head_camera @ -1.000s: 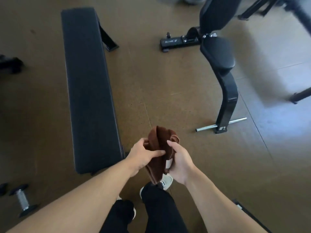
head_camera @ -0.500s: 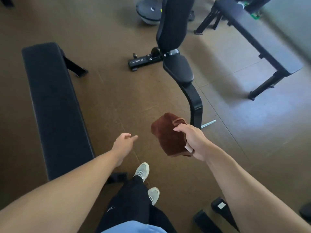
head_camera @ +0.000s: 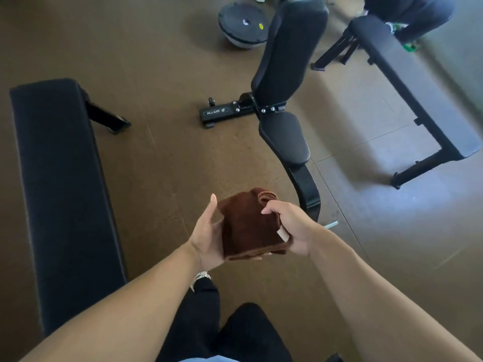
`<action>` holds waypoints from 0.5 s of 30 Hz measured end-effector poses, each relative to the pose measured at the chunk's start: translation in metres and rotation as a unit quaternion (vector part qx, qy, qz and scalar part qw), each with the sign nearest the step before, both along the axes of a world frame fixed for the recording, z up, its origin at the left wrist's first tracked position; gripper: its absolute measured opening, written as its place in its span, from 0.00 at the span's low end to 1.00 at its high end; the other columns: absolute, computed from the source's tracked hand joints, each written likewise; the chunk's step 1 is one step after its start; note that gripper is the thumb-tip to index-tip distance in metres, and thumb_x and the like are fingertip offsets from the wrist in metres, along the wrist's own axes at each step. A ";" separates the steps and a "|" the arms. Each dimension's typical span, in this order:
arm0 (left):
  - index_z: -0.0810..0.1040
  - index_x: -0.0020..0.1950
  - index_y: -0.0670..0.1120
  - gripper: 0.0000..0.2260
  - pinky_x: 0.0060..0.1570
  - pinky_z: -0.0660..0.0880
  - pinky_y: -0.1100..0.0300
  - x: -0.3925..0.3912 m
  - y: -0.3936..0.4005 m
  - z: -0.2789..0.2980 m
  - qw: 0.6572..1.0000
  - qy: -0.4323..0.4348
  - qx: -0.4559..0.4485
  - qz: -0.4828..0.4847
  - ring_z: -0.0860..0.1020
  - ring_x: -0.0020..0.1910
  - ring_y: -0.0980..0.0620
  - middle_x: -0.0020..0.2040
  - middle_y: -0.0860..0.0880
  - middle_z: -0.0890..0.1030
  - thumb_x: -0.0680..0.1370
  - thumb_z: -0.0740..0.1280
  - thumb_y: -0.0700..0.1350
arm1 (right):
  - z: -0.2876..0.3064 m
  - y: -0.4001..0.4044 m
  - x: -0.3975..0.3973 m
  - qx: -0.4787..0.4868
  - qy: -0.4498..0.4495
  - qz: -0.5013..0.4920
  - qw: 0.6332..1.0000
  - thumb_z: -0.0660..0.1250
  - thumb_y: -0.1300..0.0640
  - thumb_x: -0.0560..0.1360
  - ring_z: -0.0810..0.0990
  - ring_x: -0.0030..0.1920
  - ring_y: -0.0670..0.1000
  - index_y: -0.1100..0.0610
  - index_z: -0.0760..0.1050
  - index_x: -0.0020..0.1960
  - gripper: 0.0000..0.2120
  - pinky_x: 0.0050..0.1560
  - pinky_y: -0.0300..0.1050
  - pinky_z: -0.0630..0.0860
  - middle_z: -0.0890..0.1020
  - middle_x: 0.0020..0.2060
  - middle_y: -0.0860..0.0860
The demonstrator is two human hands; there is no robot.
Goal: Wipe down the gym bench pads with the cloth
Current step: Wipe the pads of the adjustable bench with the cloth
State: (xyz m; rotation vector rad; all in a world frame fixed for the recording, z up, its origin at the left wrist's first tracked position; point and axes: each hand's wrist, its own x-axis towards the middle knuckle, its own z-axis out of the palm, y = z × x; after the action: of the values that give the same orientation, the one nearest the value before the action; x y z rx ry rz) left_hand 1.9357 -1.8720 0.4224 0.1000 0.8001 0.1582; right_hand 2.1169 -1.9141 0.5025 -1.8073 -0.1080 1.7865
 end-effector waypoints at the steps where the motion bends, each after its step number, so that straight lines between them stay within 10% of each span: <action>1: 0.73 0.74 0.46 0.40 0.68 0.71 0.40 0.001 0.014 -0.001 1.000 0.008 0.013 0.001 0.77 0.68 0.39 0.69 0.41 0.78 0.75 0.56 0.74 | -0.004 0.014 0.004 0.010 -0.010 0.002 1.000 0.65 0.61 0.78 0.84 0.48 0.60 0.61 0.79 0.54 0.07 0.53 0.56 0.82 0.84 0.49 0.62; 7: 0.79 0.67 0.45 0.19 0.50 0.82 0.41 0.024 0.088 0.004 0.988 0.103 0.081 -0.082 0.82 0.56 0.35 0.60 0.37 0.83 0.80 0.68 0.52 | -0.020 0.086 0.025 0.020 -0.057 0.026 0.998 0.69 0.57 0.81 0.88 0.50 0.55 0.55 0.82 0.57 0.07 0.57 0.52 0.83 0.88 0.50 0.54; 12: 0.73 0.72 0.57 0.21 0.60 0.78 0.40 0.078 0.154 -0.013 0.928 0.253 0.250 -0.114 0.84 0.56 0.43 0.58 0.48 0.85 0.81 0.67 0.42 | -0.061 0.136 0.057 0.007 -0.384 0.079 0.920 0.70 0.43 0.80 0.75 0.68 0.52 0.43 0.66 0.76 0.27 0.66 0.54 0.77 0.73 0.71 0.47; 15: 0.65 0.77 0.63 0.27 0.66 0.75 0.43 0.122 0.204 -0.003 0.864 0.282 0.348 -0.228 0.79 0.63 0.46 0.66 0.52 0.80 0.82 0.65 0.42 | -0.080 0.174 0.078 0.039 -0.241 0.023 0.969 0.64 0.33 0.79 0.71 0.73 0.52 0.42 0.65 0.78 0.30 0.74 0.55 0.69 0.70 0.76 0.46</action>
State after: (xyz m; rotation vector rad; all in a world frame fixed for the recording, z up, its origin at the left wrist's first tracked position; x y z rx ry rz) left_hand 2.0580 -1.6680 0.4194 1.0574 1.2484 -0.0472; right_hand 2.1949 -1.7398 0.4226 -2.1589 -0.4061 1.3149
